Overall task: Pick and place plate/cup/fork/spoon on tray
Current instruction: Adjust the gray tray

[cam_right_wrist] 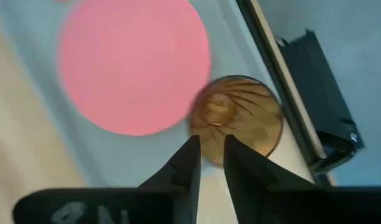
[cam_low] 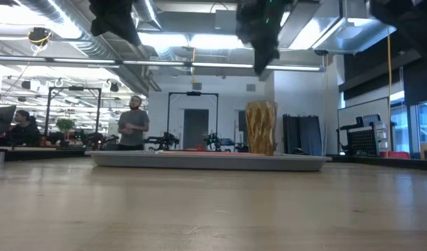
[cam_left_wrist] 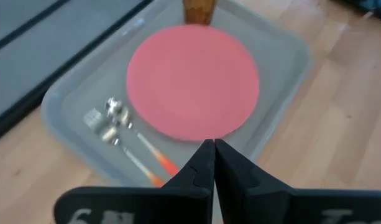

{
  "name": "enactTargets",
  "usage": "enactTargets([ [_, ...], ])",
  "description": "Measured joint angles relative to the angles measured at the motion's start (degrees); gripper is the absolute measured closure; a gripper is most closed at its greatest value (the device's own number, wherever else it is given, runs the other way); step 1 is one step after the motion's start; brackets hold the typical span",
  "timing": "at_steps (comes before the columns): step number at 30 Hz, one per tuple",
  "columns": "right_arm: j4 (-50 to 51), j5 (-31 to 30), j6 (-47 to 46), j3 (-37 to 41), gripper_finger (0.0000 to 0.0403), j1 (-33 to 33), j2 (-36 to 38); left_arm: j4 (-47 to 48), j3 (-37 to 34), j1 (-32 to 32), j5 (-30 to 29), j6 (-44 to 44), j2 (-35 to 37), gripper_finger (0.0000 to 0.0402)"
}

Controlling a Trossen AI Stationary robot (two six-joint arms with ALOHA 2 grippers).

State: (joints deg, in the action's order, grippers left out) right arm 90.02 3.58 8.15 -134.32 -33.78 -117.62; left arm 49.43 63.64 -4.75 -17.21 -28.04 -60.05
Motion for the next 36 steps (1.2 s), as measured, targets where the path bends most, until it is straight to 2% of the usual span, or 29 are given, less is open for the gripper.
enactTargets([
  [3,0.0,2.4,-3.2,-0.1,0.0349,0.3,3.6,4.4,0.0,0.0,-0.1,-3.6,0.0,0.0401],
  [7,0.0,2.1,-6.2,1.5,0.0393,0.8,6.6,9.9,0.0,0.0,-0.7,-8.3,-0.8,0.0401],
  [13,-0.5,2.7,-10.9,13.2,0.0399,3.0,9.7,10.8,-1.0,0.0,1.5,-8.9,-5.1,0.0401],
  [17,-10.5,3.9,-14.1,26.4,0.0398,5.2,11.7,6.0,-6.5,-0.1,5.1,-5.7,-8.8,0.0401],
  [20,-18.6,8.7,-16.7,35.3,0.0398,6.8,12.6,-1.8,-11.5,-0.9,9.8,-4.4,-10.6,0.0401],
  [22,-21.9,9.0,-17.9,40.0,0.0399,7.8,12.8,-7.1,-14.8,-1.3,10.8,-4.3,-11.5,0.0401],
  [28,-28.8,6.6,-22.6,51.3,0.0399,10.0,12.9,-18.0,-22.1,-1.6,11.2,-4.3,-12.8,0.0401],
  [36,-40.5,8.4,-27.6,62.7,0.0398,12.5,12.9,-26.2,-28.5,-0.1,11.9,-4.5,-12.7,0.0401],
])
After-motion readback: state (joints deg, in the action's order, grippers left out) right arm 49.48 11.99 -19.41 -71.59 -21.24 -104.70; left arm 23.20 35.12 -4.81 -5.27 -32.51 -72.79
